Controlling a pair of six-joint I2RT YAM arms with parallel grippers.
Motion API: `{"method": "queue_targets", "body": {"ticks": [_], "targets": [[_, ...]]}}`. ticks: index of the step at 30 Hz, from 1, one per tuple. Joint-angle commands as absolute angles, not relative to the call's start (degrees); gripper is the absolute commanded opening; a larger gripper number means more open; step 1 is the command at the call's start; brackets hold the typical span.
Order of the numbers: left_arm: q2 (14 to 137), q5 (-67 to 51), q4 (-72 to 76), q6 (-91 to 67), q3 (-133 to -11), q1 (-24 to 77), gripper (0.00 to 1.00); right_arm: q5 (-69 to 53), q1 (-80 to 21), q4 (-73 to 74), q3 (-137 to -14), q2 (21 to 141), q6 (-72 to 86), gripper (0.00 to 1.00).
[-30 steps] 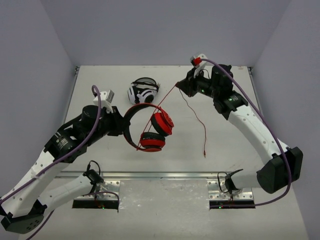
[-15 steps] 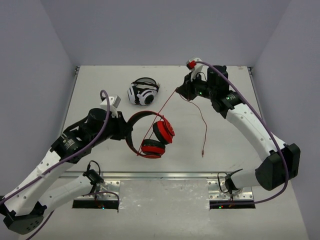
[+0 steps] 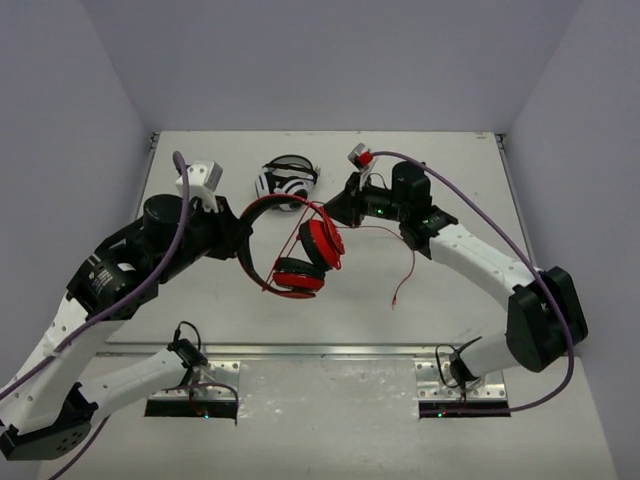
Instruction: Wrap the headphones
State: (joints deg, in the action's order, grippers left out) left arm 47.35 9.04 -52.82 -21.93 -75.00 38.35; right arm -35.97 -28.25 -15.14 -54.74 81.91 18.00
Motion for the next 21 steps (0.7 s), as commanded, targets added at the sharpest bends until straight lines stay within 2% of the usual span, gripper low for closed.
{"method": "queue_targets", "body": {"ticks": [1, 11, 14, 18, 21], "targets": [[47.0, 8.3, -45.7, -22.6, -82.0, 38.8, 0.0, -39.5, -30.8, -29.1, -54.8, 86.8, 22.2, 0.01], [47.9, 10.3, -39.1, -24.4, -89.7, 38.8, 0.0, -45.7, -37.7, -56.8, -58.4, 100.8, 38.7, 0.04], [47.6, 11.1, -38.4, -25.3, -90.4, 38.8, 0.0, -45.4, -40.2, -58.8, -59.0, 103.1, 39.6, 0.09], [46.6, 14.0, -37.2, -26.3, -89.6, 38.8, 0.0, -44.3, -41.9, -58.4, -60.2, 105.3, 39.3, 0.09], [46.2, 18.8, -37.6, -27.4, -89.9, 38.8, 0.0, -43.6, -42.0, -59.8, -58.1, 105.3, 39.6, 0.01]]}}
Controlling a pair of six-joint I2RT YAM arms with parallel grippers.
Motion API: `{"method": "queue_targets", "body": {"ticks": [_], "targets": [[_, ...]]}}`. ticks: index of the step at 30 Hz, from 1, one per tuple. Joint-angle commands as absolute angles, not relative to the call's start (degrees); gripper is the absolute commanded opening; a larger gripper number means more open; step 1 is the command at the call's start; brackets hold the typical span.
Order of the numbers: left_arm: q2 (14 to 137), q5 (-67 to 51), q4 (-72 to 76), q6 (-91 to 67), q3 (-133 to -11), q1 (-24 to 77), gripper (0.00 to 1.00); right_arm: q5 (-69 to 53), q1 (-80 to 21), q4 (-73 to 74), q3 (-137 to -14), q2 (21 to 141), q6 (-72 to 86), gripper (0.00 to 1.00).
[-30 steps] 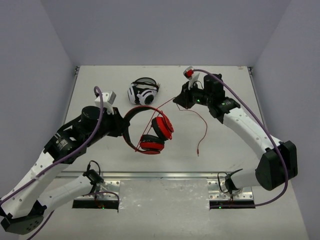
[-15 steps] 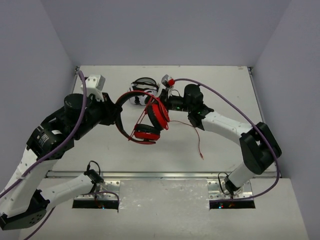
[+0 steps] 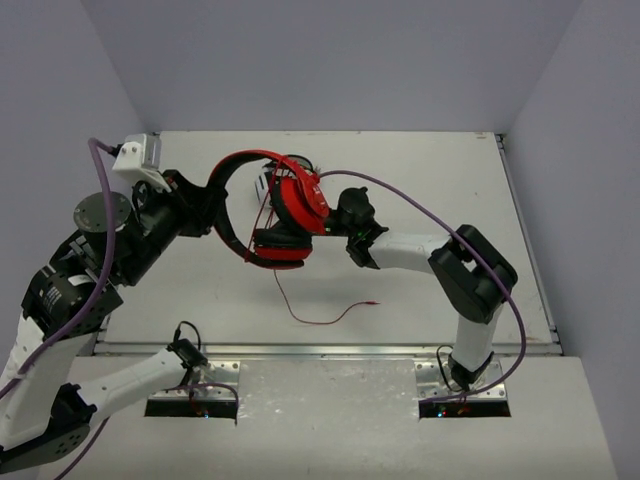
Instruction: Wrap the headphones
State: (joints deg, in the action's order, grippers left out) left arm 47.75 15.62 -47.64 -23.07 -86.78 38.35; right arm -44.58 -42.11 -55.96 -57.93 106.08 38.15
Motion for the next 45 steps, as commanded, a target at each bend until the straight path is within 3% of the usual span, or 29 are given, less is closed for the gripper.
{"method": "queue_targets", "body": {"ticks": [1, 12, 16, 23, 30, 38, 45], "targets": [[46.4, 22.1, -38.1, -27.9, -90.3, 38.8, 0.0, -43.3, -42.1, -59.8, -56.4, 105.0, 39.5, 0.01], [50.1, 37.0, -32.3, -34.6, -90.4, 38.8, 0.0, -41.7, -44.7, -75.1, -45.1, 103.4, 45.6, 0.02], [50.9, 37.3, -30.6, -36.6, -90.0, 38.8, 0.0, -41.0, -46.8, -77.8, -44.6, 103.2, 46.1, 0.06], [50.2, 40.0, -29.3, -38.1, -87.9, 38.8, 0.0, -39.9, -49.7, -82.3, -44.2, 104.4, 48.2, 0.02], [50.6, 41.9, -28.7, -38.6, -88.2, 38.8, 0.0, -39.3, -51.7, -81.7, -43.7, 104.3, 46.9, 0.07], [50.4, 43.1, -28.9, -38.8, -88.3, 38.8, 0.0, -38.1, -52.4, -82.4, -43.0, 104.5, 46.7, 0.01], [52.4, 53.1, -29.2, -36.8, -88.9, 38.8, 0.0, -29.6, -56.5, -74.7, -37.2, 98.2, 38.7, 0.01]]}}
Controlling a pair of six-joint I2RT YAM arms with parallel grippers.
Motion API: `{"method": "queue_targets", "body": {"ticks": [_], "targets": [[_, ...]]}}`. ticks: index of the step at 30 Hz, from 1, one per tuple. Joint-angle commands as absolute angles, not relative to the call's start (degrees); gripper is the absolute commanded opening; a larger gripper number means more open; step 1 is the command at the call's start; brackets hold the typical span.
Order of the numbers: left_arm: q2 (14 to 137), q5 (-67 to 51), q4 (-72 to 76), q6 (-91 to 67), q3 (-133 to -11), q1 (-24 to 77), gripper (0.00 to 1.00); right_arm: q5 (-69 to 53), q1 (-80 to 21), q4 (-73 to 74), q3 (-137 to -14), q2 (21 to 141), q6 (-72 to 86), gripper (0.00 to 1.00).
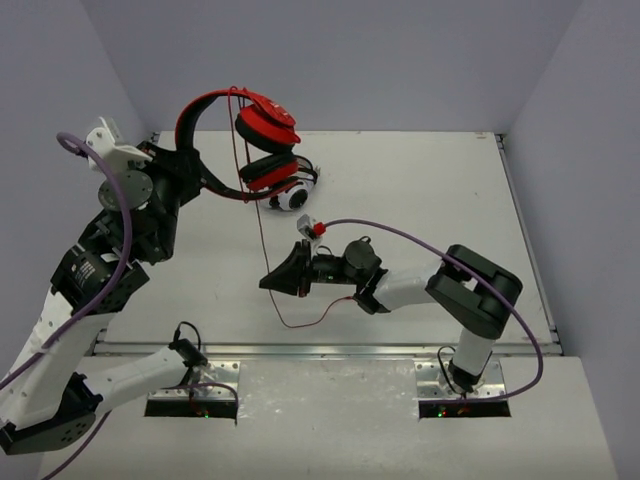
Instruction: Wrap the headphones
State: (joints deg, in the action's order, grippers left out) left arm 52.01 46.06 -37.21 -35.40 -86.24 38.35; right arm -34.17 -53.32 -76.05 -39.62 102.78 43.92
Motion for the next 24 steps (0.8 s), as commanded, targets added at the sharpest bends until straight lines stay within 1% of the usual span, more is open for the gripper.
{"method": "queue_targets", "body": {"ticks": [1, 3, 5, 11, 12, 14, 15, 16, 17, 19, 22, 24], "targets": [[53.2, 54.7, -29.3, -36.3, -89.0, 38.8, 0.0, -27.6, -57.6, -69.6, -36.5, 96.7, 34.5, 0.01], [55.9, 58.3, -28.8, -35.0, -89.2, 38.8, 0.0, -22.3, -61.4, -60.9, -35.9, 92.4, 29.9, 0.01], [58.4, 60.5, -28.0, -34.0, -89.1, 38.7, 0.0, -19.8, -64.2, -56.0, -36.7, 89.1, 25.2, 0.01], [63.9, 62.1, -27.0, -33.8, -87.5, 35.9, 0.0, -16.3, -67.4, -39.6, -41.7, 83.0, 18.6, 0.01], [64.4, 63.0, -26.8, -33.5, -86.9, 35.5, 0.0, -15.7, -67.9, -34.3, -42.5, 82.0, 17.5, 0.01], [65.0, 64.9, -26.1, -33.3, -83.2, 35.1, 0.0, -12.3, -69.8, -29.1, -44.6, 79.6, 13.3, 0.01], [65.0, 65.1, -26.0, -33.7, -81.2, 34.4, 0.0, -11.1, -70.3, -24.2, -45.3, 76.9, 10.7, 0.01], [64.4, 64.4, -26.4, -35.8, -77.0, 33.8, 0.0, -8.4, -70.8, -19.6, -46.7, 75.5, 9.7, 0.01], [64.0, 64.2, -26.3, -36.9, -74.6, 33.4, 0.0, -7.7, -70.9, -19.5, -47.2, 74.1, 8.7, 0.01], [63.0, 63.8, -26.5, -38.8, -67.6, 33.3, 0.0, -5.5, -70.9, -13.4, -49.0, 70.1, 5.3, 0.01], [61.8, 61.1, -27.8, -43.6, -61.8, 33.4, 0.0, -1.3, -70.9, -5.4, -52.9, 66.6, 0.5, 0.01], [60.4, 58.5, -24.3, -43.1, -54.8, 34.4, 0.0, 1.5, -70.9, 0.3, -55.4, 65.9, -3.2, 0.01]]}}
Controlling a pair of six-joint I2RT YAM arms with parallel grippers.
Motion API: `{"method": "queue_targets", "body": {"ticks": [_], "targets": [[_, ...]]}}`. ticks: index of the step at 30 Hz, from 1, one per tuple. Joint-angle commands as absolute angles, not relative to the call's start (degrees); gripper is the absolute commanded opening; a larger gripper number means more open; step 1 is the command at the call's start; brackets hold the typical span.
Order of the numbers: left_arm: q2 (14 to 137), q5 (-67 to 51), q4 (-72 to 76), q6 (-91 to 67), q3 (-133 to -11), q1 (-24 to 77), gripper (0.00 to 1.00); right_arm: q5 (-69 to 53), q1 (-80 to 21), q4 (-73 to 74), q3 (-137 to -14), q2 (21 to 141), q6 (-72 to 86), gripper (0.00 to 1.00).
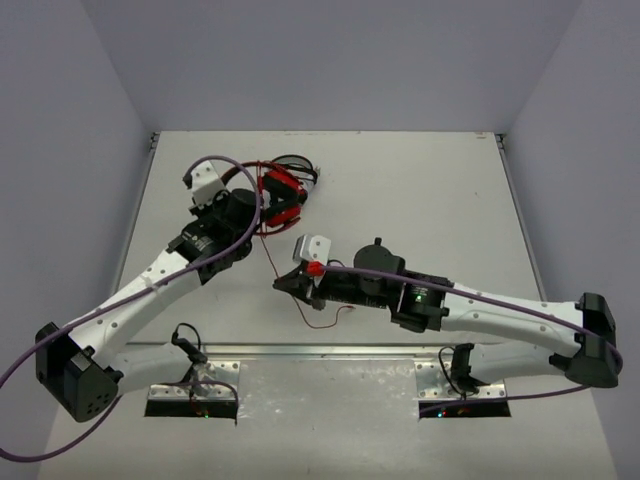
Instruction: Wrap the headphones
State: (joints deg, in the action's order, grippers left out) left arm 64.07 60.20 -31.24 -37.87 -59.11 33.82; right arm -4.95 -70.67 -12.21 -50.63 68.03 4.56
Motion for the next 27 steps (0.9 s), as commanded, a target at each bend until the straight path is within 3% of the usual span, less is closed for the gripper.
{"method": "queue_targets", "body": {"ticks": [1, 14, 27], "targets": [[59.0, 57.8, -22.0, -43.1, -52.6, 34.9, 0.0, 2.6, -70.8, 2.8, -57.7, 65.7, -6.1, 0.01], [49.0, 45.3, -7.4, -29.4, -32.3, 42.2, 0.0, 11.9, -61.4, 20.0, -72.8, 72.2, -22.3, 0.01], [51.2, 37.2, -14.7, -27.2, -37.0, 49.7, 0.0, 14.6, -48.4, 21.7, -77.3, 76.4, -29.7, 0.01]]}}
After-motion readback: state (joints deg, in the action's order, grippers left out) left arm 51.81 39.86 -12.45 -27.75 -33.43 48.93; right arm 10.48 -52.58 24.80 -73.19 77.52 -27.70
